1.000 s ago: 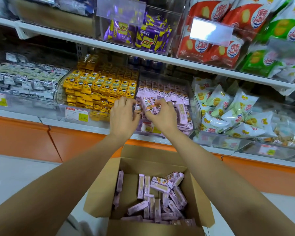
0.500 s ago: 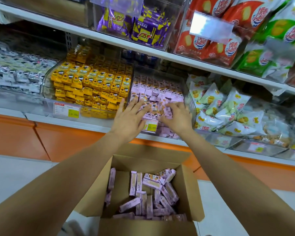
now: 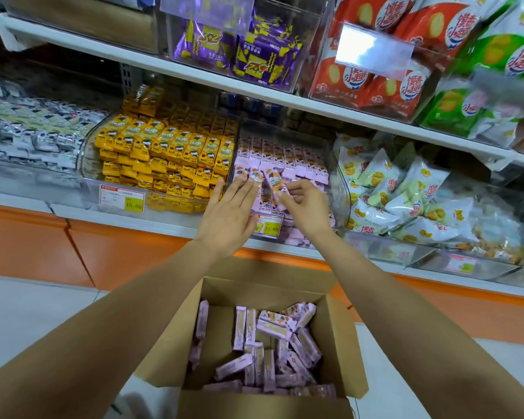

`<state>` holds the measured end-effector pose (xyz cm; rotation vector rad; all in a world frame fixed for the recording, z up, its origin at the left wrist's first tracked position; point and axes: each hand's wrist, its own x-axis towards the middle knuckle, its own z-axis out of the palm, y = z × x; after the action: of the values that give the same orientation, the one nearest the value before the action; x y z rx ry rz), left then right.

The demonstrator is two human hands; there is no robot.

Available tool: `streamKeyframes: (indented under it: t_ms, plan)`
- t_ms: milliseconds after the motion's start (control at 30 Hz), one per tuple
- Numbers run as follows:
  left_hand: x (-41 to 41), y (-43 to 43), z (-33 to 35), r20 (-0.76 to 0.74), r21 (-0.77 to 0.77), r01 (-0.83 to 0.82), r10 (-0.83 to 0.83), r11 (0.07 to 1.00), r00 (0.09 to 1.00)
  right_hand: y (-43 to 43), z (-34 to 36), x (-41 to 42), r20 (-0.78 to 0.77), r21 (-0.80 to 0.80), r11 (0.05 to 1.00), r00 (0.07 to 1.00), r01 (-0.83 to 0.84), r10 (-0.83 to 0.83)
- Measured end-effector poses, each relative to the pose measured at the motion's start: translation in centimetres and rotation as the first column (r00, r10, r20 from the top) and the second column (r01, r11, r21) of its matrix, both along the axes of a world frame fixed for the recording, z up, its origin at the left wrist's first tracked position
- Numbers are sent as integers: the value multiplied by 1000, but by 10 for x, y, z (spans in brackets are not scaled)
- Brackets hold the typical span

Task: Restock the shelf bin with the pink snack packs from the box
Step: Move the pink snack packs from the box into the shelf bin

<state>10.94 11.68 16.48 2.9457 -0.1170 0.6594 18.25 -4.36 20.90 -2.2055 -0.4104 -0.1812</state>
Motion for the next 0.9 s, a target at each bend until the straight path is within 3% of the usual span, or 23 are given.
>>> streamKeyframes:
  t_ms: [133,233,333,433,567,667,900]
  plan:
    - [1,0,-1,60,-3,21,-21,1000,998,13,-10,4,-4,-76,996,999,-45,45]
    - [6,-2,-1,71,36,72,-74,997,995,2,-6,7,131,-156,986,989,-54,75]
    - [11,-9,-1,54,100,81,-86,992,995,-19,-1,14,233,-311,937,968,162,-90]
    - [13,-12,-5,34,108,59,-63,992,997,-37,-2,21,127,-460,862,976,214,-175]
    - [12,-10,-8,52,122,66,-72,990,996,-35,4,19,12,-181,973,990,140,-140]
    - [12,-9,-7,51,124,69,-75,990,996,-21,6,15,-158,29,995,983,99,-94]
    - [13,-9,-9,46,144,57,-64,988,997,-15,0,19,-65,-207,978,997,32,-47]
